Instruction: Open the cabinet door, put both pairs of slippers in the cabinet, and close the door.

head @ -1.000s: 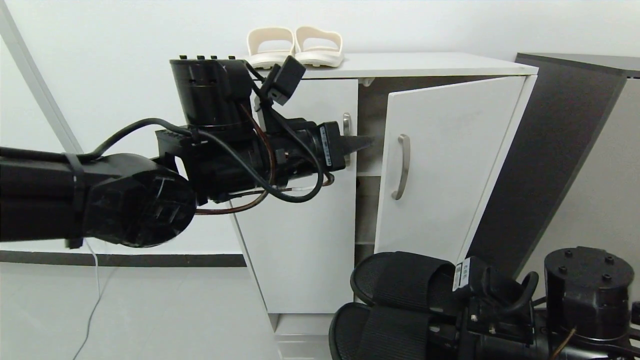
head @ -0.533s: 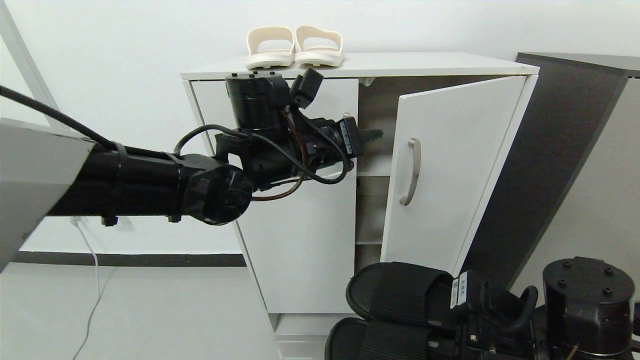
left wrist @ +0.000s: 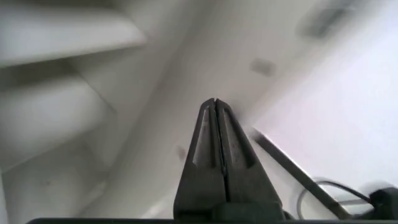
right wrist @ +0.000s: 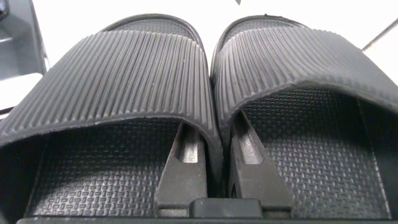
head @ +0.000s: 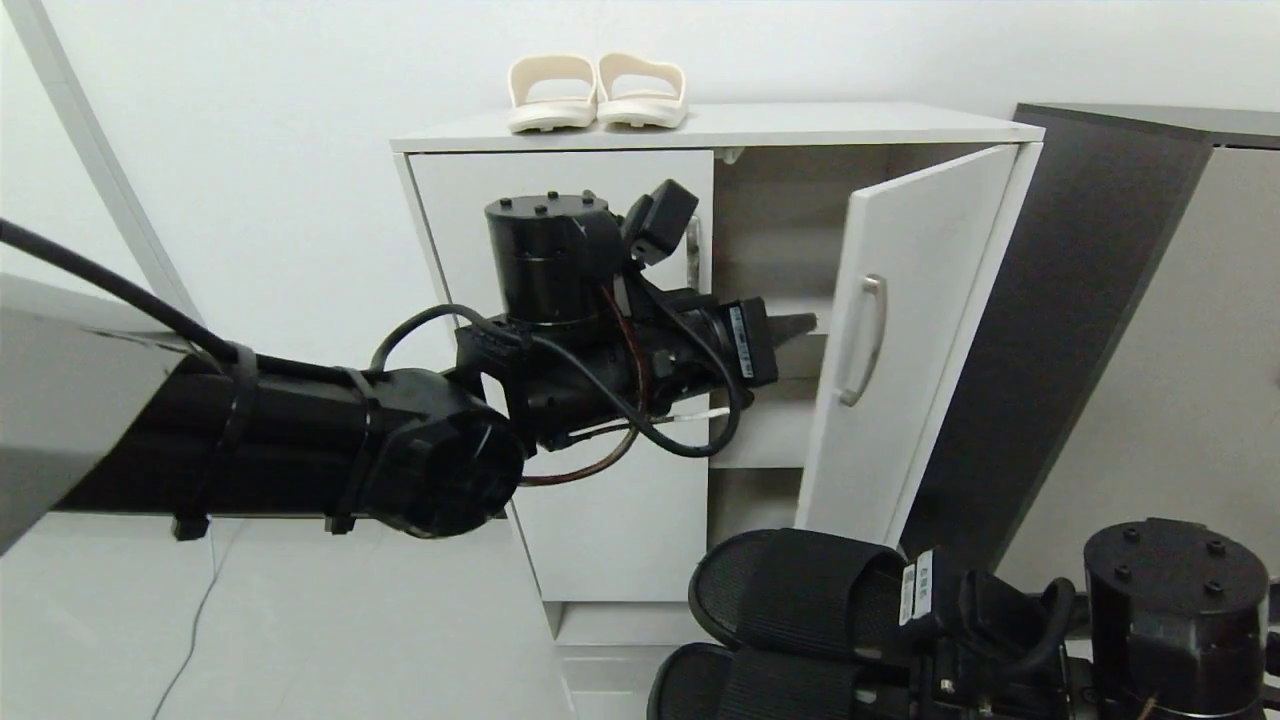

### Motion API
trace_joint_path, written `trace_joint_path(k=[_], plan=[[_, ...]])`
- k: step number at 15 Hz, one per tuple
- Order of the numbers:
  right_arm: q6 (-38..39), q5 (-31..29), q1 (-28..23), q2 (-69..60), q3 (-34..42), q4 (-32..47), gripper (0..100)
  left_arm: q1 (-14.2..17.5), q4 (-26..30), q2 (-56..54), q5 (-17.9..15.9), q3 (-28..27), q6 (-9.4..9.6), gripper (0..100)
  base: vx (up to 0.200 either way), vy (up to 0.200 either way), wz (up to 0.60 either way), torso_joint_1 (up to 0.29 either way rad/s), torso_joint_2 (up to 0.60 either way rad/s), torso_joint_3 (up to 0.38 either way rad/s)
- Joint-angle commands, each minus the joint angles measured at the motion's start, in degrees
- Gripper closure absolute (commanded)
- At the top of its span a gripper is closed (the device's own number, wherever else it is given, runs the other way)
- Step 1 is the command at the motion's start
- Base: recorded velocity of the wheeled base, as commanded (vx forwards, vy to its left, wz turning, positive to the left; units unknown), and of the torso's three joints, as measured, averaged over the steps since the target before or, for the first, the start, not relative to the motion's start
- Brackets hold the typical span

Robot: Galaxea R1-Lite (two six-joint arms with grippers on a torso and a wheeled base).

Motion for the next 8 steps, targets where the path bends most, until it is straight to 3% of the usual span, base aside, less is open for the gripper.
trace_joint_path(k=[1,2,5,8], plan=[[0.0,0.1,0.0,0.2,0.0,0.0,100,-1.0,-1.5,-2.9,-0.4,3.3,0.19,100,-0.2,0.0,0.0,0.007,0.0,0.002],[0.0,0.0,0.0,0.3,0.0,0.0,100,-1.0,-2.0,-2.9,-0.4,3.4,0.1,100,-0.2,0.0,0.0,0.002,0.0,0.002],[0.1,-0.1,-1.1,0.5,-0.6,-0.2,100,1.1,-2.5,-4.1,0.2,5.4,0.19,100,0.0,0.0,0.0,0.0,0.0,0.0],[0.3,-0.8,-6.7,2.5,-2.6,-0.3,100,6.3,-2.3,-15.1,0.1,16.7,0.19,100,0.0,0.0,0.0,0.0,0.0,0.0]])
